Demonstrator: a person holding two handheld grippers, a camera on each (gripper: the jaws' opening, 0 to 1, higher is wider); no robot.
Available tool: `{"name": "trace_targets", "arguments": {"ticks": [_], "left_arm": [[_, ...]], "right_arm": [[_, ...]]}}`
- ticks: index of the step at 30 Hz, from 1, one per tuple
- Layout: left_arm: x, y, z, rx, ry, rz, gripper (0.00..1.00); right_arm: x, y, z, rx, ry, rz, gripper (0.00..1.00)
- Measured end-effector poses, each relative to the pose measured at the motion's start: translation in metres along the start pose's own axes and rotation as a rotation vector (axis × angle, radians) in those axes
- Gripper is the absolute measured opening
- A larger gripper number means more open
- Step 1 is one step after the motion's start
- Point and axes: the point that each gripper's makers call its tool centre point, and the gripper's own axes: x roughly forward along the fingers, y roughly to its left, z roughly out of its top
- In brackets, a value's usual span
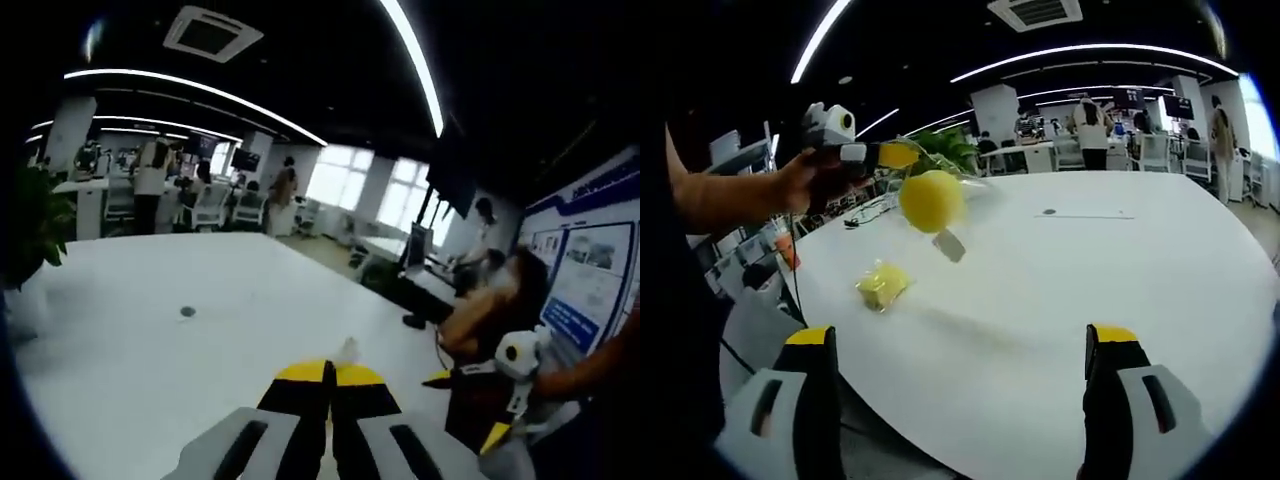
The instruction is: Compare the silicone blocks by pressing each to a similar depth, holding the contact briefly, and releasing to observe deformation and rebound differences across the visible hardness samples.
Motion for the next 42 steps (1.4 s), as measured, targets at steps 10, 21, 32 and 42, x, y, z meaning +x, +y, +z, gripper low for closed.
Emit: {"name": "trace_targets", "arguments": {"ticks": [10, 21, 32, 42], "left_arm": [[-0.009, -0.022, 0.009, 0.018, -0.034, -0.037, 0.00], [-0.018, -0.036, 0.014, 0.020, -0.042, -0.074, 0.00], [-0.031, -0.054, 0.023, 0.028, -0.064, -0.116, 0.00], [-0.036, -0.080, 0.012, 0.054, -0.042, -0.154, 0.00]], "right_arm": [[0.007, -0.004, 0.026, -0.036, -0.046, 0.047, 0.96], [0.029, 0.004, 0.047, -0.086, -0.024, 0.131, 0.96], [0.053, 0.044, 0.063, -0.136, -0.071, 0.355, 0.96], [0.058, 0.053, 0.085, -0.135, -0.125, 0.431, 0.96]]}}
